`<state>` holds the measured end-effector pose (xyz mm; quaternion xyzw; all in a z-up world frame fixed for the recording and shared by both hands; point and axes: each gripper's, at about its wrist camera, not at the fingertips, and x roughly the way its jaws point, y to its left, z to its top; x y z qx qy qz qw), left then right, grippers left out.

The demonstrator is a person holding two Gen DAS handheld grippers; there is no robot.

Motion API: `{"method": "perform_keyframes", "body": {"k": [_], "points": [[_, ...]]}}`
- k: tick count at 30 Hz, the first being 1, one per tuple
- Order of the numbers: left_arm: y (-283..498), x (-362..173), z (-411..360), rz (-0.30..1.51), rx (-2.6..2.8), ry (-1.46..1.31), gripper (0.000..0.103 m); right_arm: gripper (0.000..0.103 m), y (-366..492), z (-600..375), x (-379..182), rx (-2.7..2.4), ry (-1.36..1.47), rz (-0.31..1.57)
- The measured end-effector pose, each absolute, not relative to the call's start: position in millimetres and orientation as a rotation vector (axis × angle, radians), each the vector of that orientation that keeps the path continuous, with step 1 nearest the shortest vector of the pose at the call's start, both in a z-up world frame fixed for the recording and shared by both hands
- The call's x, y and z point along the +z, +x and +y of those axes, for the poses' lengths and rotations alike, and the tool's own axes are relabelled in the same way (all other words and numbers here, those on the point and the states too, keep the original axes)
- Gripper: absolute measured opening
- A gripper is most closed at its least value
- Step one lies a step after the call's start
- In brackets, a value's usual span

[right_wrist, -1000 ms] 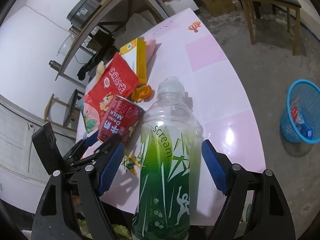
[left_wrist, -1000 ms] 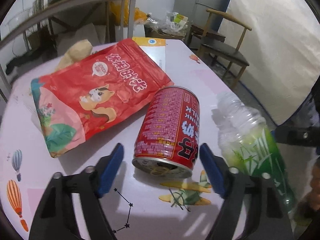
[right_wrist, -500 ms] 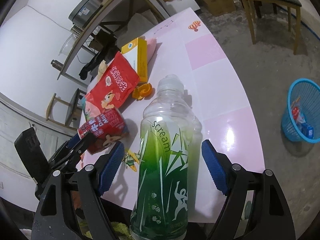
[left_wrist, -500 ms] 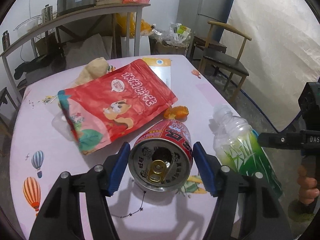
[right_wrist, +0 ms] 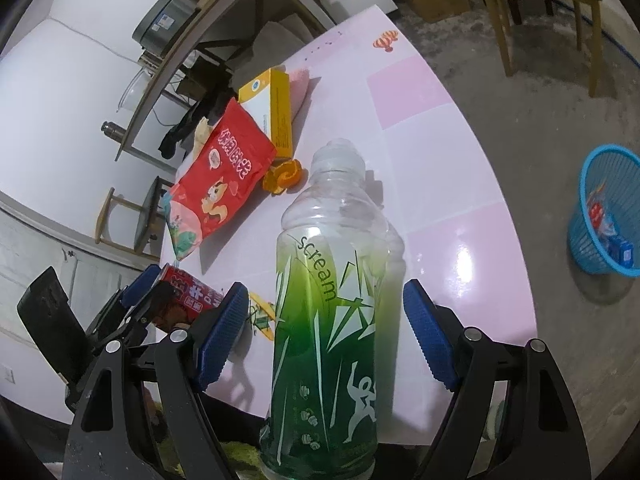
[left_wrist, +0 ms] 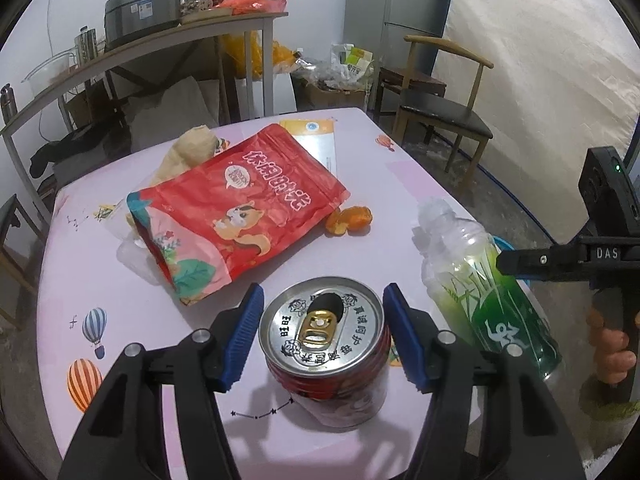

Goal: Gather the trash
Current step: 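Grasp the red can with the left tool while the right tool grasps the green bottle, then lift the red can and green bottle off the table with both tools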

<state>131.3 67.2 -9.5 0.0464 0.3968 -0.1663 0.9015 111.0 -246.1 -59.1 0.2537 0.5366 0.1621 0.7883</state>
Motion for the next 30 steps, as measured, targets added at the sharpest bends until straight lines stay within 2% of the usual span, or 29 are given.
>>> {"method": "perform_keyframes", "body": {"k": [17, 22, 30], "points": [[97.0, -15.9, 78.7, 0.71, -0.371, 0.07, 0.06, 0.076, 136.7, -232.5, -62.9, 0.337, 0.507, 1.177], [87.1, -17.1, 78.6, 0.676, -0.374, 0.09, 0.06, 0.064, 138.7, -229.2, -64.7, 0.3, 0.452, 1.178], [84.6, -22.9, 80.6, 0.688, -0.389, 0.059, 0.062, 0.063, 133.2, -218.2, -59.8, 0.283, 0.337, 1.152]]}}
